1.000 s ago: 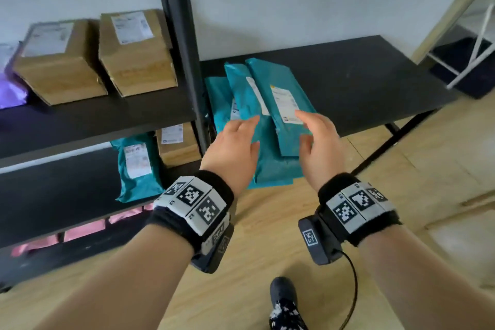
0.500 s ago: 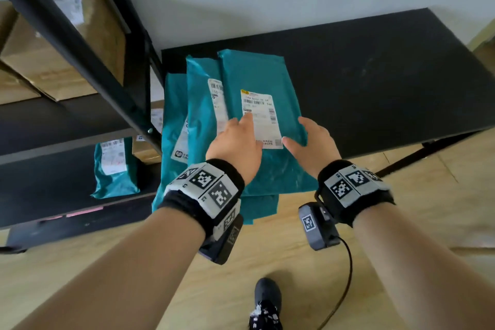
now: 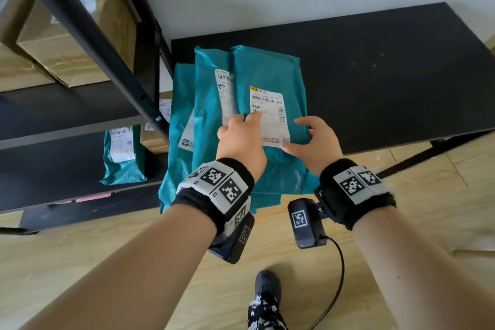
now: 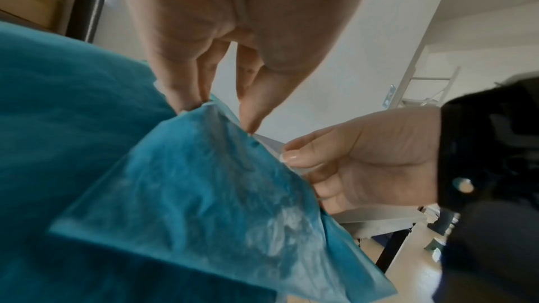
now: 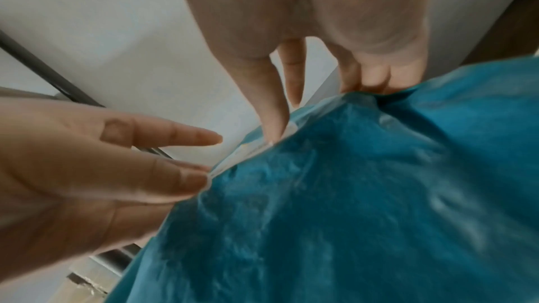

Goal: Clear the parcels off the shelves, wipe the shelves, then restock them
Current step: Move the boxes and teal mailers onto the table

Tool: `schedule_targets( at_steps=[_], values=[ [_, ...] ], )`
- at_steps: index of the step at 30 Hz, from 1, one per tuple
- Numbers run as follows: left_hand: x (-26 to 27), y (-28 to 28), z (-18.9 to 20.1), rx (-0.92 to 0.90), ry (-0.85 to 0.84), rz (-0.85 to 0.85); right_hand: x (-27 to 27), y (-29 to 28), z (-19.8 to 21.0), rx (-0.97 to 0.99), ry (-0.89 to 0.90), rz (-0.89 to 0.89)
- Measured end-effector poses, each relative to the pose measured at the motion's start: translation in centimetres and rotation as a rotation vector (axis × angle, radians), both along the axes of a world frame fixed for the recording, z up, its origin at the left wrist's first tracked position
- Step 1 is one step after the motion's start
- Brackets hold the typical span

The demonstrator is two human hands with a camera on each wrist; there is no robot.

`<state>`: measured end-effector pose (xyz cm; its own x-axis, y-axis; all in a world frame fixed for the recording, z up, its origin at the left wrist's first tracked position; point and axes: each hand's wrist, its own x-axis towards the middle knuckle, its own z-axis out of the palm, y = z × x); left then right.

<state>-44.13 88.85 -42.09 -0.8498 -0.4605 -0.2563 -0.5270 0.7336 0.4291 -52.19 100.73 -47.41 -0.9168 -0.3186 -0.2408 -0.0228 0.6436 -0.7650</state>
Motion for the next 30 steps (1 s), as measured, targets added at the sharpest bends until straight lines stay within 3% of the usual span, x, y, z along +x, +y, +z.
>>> schedule_targets(
  at_steps=[8, 14, 22, 30],
  values=[
    [6.3, -0.9, 1.1, 0.002, 0.112, -0.055, 6.8, 0.2, 2.1, -0.069, 0.176, -0.104],
    [15.5, -4.2, 2.3, -0.018, 0.212, -0.077, 16.5, -2.7, 4.7, -0.018, 0.261, -0.076],
    [31.3, -13.3, 3.7, -0.038, 0.209, 0.044, 31.8, -13.0, 5.6, -0.069, 0.195, 0.039],
    [41.1, -23.1, -0.4, -0.033, 0.141, 0.272, 40.1, -23.8, 2.3, -0.015, 0.066, 0.254]
  ],
)
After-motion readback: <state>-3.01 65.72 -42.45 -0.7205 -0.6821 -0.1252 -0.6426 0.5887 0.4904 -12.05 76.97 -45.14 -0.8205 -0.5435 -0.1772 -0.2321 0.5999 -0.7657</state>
